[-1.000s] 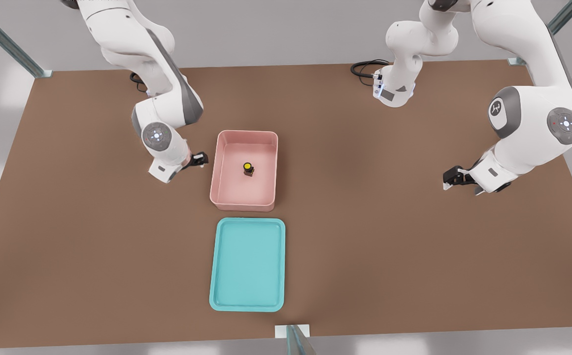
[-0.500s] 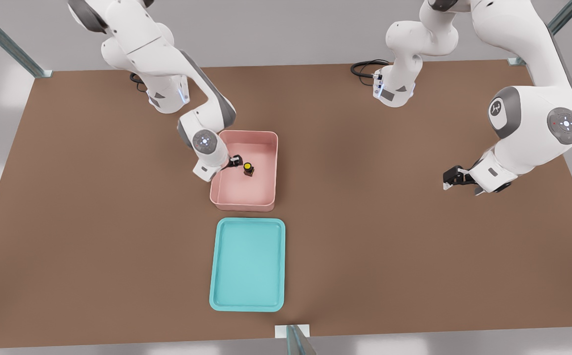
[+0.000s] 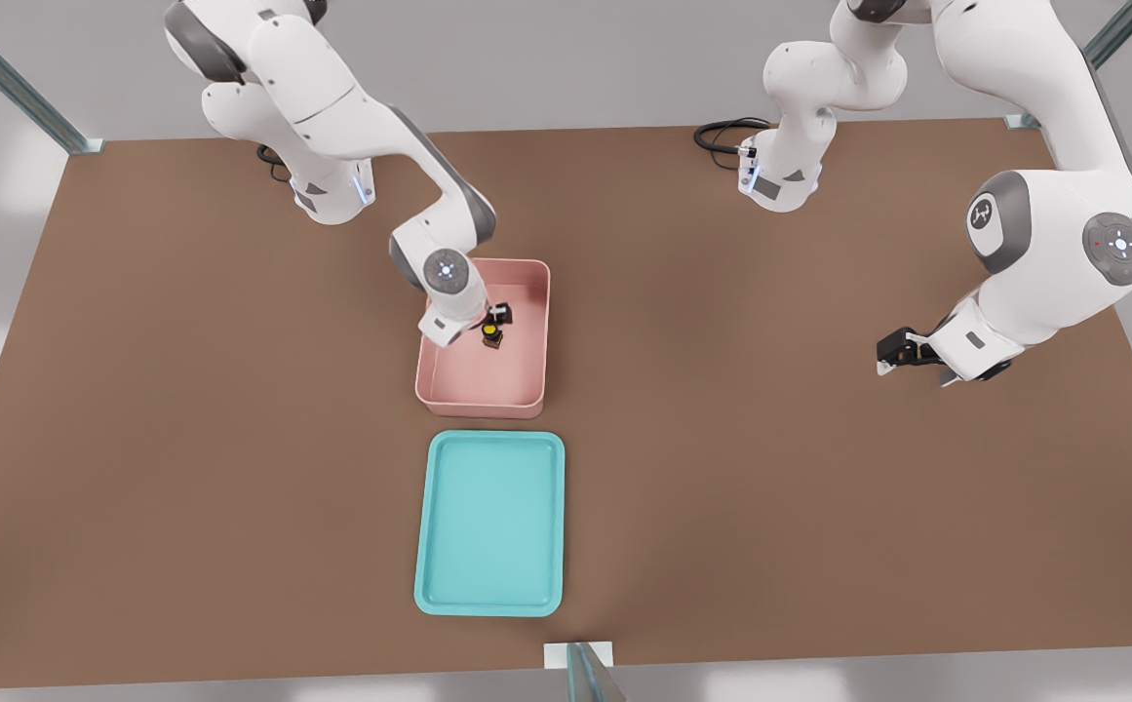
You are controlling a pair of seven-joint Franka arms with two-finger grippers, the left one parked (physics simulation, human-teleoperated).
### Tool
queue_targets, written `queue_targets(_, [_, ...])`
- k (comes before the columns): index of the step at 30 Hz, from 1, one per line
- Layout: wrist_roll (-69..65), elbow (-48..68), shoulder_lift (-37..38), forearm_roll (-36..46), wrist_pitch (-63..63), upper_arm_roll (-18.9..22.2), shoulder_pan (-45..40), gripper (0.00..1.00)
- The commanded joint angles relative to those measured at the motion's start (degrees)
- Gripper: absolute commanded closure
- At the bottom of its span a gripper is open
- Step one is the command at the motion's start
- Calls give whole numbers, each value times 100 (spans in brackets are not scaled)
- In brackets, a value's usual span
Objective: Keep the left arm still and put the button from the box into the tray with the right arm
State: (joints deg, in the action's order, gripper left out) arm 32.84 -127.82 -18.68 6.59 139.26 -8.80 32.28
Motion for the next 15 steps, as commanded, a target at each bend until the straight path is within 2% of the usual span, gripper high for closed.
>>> queue_targets(1, [811, -6, -30, 18, 365, 1, 24, 0])
queue_targets(5, [1057, -15, 172, 88, 295, -34, 120, 0])
queue_targets(15, [1224, -6, -206, 97, 374, -34, 209, 0])
